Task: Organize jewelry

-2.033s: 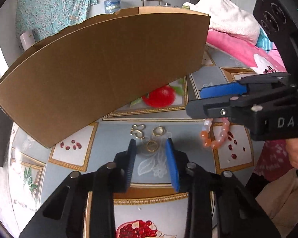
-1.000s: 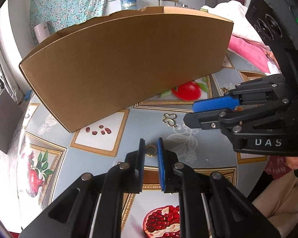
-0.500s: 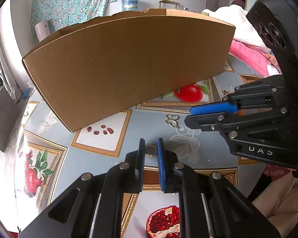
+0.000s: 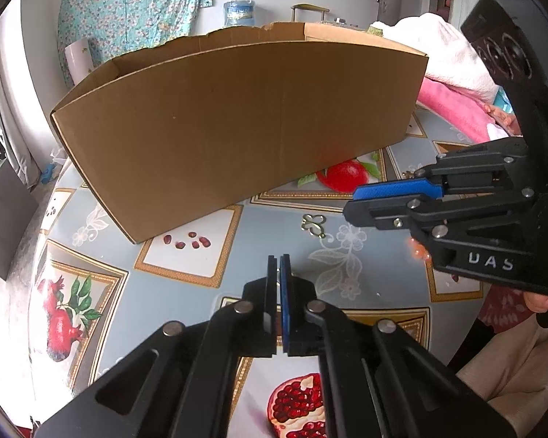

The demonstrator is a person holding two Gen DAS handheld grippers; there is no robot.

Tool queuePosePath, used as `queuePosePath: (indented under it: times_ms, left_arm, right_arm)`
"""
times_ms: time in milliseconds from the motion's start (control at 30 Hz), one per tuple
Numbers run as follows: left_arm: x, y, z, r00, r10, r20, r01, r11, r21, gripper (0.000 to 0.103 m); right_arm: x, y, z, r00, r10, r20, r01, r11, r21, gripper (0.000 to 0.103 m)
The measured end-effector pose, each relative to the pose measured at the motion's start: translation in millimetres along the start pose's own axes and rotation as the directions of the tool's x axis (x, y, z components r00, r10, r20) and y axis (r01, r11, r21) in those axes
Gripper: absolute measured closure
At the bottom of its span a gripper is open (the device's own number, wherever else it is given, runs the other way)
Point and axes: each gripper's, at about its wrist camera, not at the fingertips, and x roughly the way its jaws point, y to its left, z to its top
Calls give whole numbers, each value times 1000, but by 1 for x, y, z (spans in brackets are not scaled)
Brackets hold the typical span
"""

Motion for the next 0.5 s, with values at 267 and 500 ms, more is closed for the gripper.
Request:
queuePosePath:
  times_ms: [267,500]
  left_arm:
    - [-9,0,-2,1000,-7,6,7,1000,-13,82]
    - [-5,2,-2,1000,-26,9,26,1000,-14,70]
  right_arm:
    - [-10,-5,-8,1000,17,23,-18,1000,11,93]
    - [-15,-8,-12,999,36,34,-37,999,15,93]
